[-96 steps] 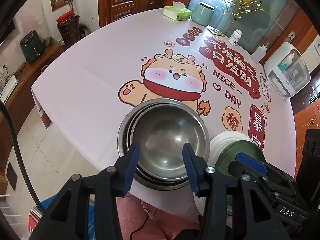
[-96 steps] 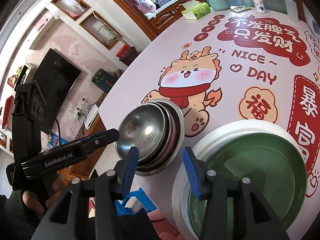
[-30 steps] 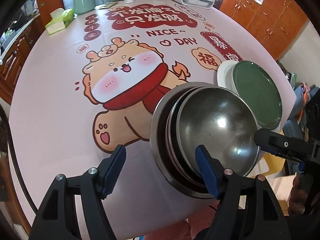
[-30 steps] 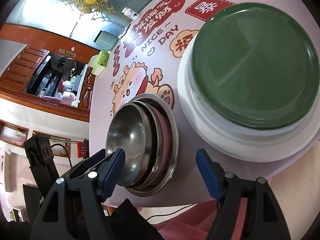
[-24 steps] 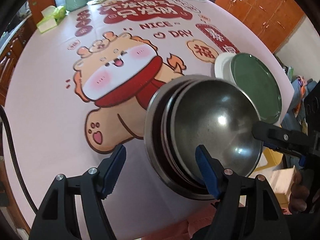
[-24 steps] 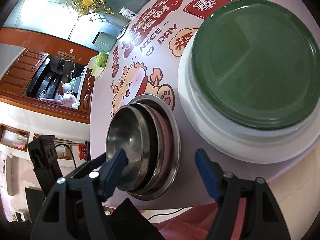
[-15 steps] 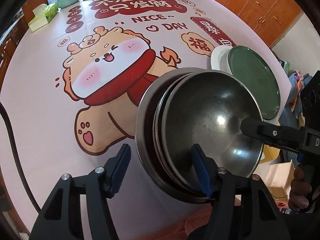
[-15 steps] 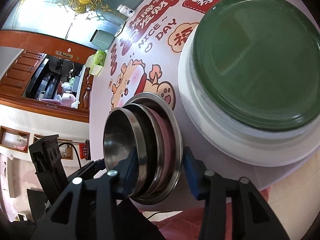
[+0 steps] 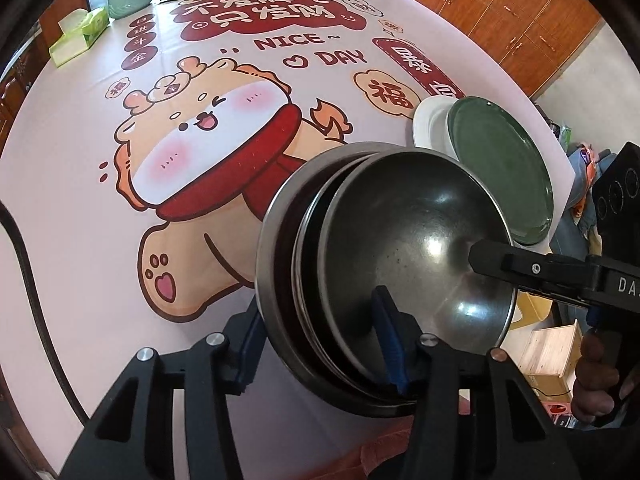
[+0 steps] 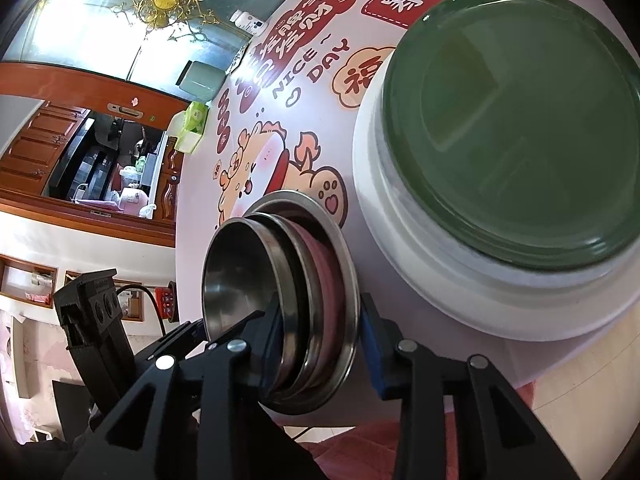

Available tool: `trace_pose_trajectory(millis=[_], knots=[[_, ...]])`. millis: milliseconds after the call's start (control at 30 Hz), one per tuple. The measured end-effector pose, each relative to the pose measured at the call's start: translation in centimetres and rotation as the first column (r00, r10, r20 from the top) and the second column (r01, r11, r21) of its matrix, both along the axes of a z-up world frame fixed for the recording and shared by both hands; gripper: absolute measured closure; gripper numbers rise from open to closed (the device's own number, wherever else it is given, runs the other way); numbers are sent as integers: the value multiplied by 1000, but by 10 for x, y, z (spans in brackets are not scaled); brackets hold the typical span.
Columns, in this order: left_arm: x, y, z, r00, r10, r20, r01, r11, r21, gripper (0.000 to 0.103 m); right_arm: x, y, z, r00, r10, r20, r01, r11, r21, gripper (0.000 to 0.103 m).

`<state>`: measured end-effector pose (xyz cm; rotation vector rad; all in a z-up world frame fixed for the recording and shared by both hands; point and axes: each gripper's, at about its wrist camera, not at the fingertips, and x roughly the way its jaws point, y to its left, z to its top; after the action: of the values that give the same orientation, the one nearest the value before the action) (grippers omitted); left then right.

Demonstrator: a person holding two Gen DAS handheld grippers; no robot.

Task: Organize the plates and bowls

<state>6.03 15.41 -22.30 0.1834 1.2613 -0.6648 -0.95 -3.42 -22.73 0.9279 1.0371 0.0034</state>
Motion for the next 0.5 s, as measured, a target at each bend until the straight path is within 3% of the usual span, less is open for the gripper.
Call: trace_pose_trajectory(millis=[500], knots=[[-3,3,13,999,39,29,-39,999,5,55,4,4,13,999,46,28,-45,998,-42,70]])
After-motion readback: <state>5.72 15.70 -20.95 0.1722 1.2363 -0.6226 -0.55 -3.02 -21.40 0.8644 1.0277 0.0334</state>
